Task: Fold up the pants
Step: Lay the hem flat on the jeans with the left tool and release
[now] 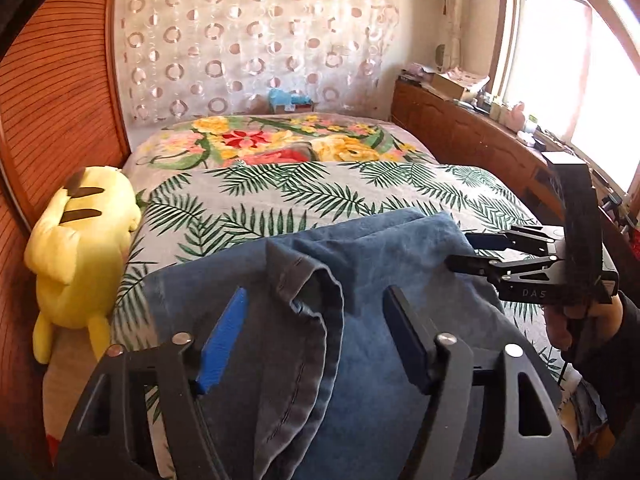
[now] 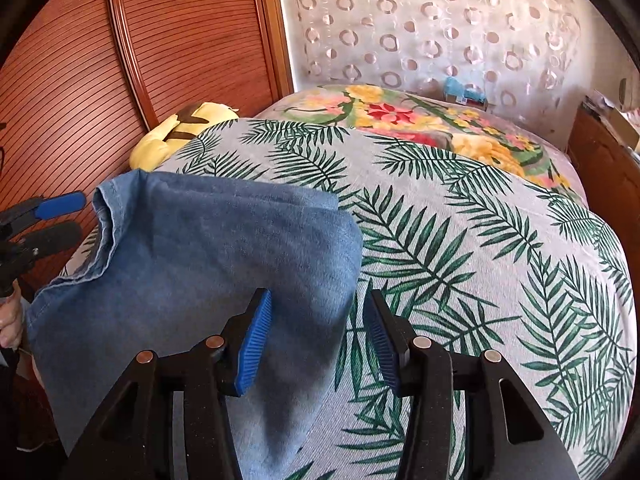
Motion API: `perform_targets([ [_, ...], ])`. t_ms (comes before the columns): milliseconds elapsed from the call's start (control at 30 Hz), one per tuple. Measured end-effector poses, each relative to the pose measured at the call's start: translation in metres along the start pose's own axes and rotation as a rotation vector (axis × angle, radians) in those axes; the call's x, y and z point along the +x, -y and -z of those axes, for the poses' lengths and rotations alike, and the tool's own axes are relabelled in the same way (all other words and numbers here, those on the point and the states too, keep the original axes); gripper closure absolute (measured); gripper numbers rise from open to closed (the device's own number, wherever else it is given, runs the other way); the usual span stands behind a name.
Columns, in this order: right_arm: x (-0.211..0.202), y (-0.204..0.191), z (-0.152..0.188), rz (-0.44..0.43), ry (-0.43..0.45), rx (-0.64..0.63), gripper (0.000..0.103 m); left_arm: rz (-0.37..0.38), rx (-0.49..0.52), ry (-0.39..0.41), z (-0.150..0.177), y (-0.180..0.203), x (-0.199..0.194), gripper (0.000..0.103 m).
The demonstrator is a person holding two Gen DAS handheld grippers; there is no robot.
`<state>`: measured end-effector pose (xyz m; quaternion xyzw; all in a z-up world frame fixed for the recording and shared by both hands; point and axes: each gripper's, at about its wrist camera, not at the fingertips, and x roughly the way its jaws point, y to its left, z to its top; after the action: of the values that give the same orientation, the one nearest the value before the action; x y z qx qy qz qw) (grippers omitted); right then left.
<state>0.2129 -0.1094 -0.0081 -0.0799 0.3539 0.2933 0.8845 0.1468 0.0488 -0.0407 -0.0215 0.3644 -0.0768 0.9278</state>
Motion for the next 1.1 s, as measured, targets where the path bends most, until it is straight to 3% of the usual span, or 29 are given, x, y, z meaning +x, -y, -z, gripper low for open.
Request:
perform_targets([
  [33, 0.000, 0.001, -0.001, -0.001, 0.002, 0.002, 0.052, -0.008, -0.001, -0.017, -0.002, -0.001, 0.005, 0.046],
  [200, 0.006, 0.007, -0.008, -0.012, 0.012, 0.016, 0.050, -0.009, 0.007, -0.043, -0.006, -0.003, 0.012, 0.091],
  [467, -0.009, 0.015, -0.006, -0.002, 0.040, 0.022, 0.049, 0.053, 0.081, 0.111, -0.034, 0.024, -0.058, 0.097],
  [633, -0.026, 0.018, -0.008, -0.005, 0.072, 0.028, 0.049, 0.024, 0.089, 0.205, -0.058, 0.024, -0.102, 0.098],
  [867, -0.036, 0.010, -0.010, -0.028, 0.089, 0.012, 0.049, -0.080, -0.013, 0.161, -0.052, -0.037, -0.090, 0.100],
  [1100, -0.014, -0.008, -0.004, -0.035, 0.035, -0.024, 0.049, -0.092, -0.066, 0.086, -0.017, -0.061, -0.059, 0.099],
])
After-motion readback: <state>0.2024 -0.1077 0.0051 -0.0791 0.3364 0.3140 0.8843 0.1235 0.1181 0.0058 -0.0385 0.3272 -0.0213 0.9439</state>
